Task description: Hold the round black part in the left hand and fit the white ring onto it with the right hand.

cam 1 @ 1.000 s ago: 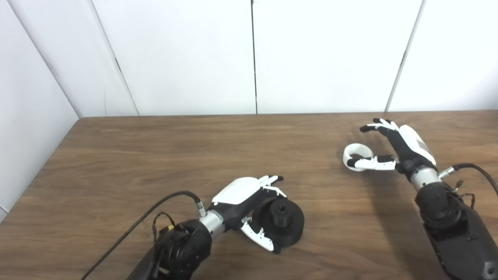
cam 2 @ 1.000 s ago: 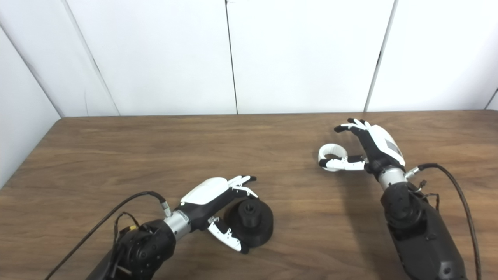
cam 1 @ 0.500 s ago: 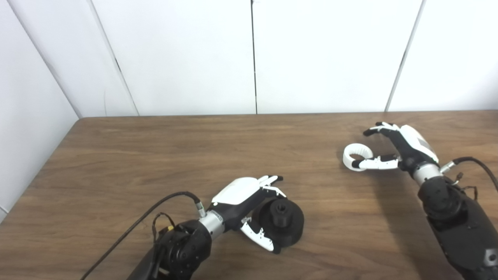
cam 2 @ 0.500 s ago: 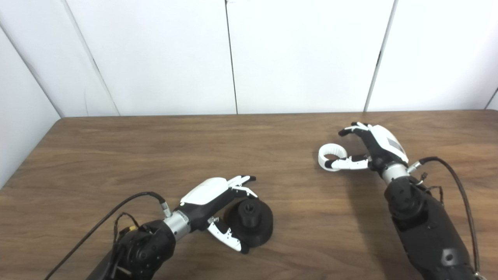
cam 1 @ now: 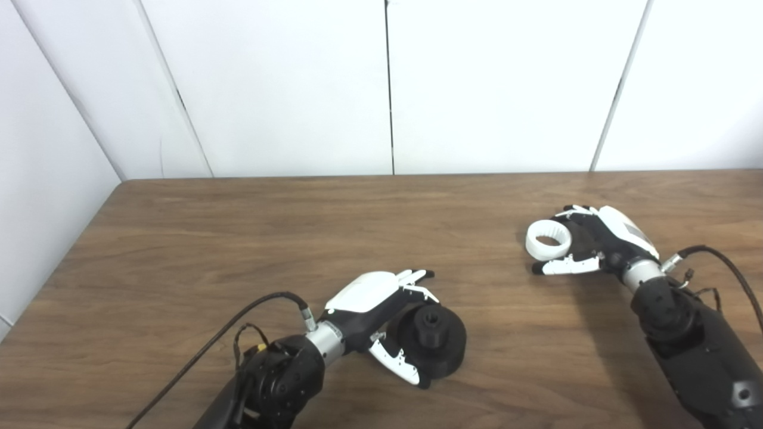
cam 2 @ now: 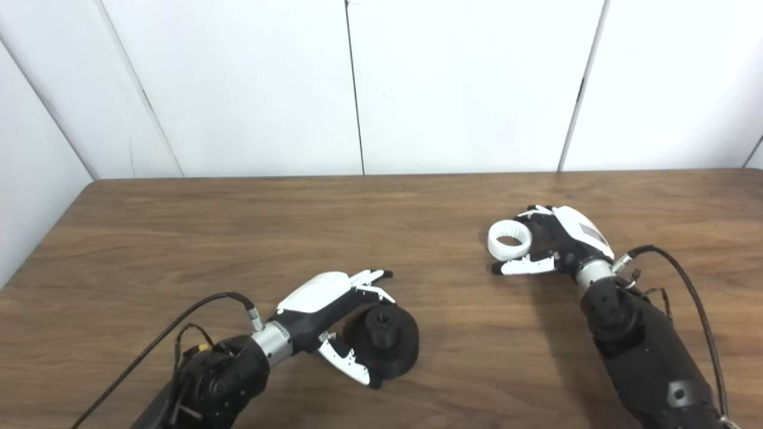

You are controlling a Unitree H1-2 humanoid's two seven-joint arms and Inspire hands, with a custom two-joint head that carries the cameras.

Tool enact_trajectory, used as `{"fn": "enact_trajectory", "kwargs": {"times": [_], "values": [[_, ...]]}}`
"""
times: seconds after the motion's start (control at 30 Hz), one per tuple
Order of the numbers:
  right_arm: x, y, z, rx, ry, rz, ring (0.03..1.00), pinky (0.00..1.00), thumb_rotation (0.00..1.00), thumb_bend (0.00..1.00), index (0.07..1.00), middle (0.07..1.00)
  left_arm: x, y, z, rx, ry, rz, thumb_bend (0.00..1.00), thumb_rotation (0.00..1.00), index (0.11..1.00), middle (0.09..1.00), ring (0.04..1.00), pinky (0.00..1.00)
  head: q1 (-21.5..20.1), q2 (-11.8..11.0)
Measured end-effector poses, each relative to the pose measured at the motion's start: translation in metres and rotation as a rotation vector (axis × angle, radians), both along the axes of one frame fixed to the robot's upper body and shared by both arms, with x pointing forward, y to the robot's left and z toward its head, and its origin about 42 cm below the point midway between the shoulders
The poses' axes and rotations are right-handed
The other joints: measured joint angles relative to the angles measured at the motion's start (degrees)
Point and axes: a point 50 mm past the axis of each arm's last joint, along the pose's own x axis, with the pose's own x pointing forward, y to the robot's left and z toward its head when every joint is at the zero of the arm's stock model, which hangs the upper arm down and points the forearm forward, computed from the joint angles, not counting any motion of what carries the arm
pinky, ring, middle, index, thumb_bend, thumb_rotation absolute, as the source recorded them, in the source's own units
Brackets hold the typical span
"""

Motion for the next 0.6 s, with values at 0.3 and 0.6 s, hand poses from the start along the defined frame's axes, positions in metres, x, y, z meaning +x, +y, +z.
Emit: {"fn": "enact_trajectory", "kwargs": {"times": [0.3,0.6], "values": [[0.0006,-0.0001,-0.0011,-0.001,0.01,0.002,0.991,0.99,0.36,0.89,0.737,0.923,0.0,-0.0013,0.0013,0.006,-0.004,0.001,0.91,0.21,0.695,1.0,1.0,0.92,0.2,0.1],[0.0031,-0.0016,-0.0018,0.002,-0.024,-0.002,0.961,0.96,0.3,0.84,0.678,0.891,-0.0002,-0.0017,0.0017,0.008,0.0,0.003,0.91,0.2,0.694,1.0,1.0,0.94,0.3,0.2]]}}
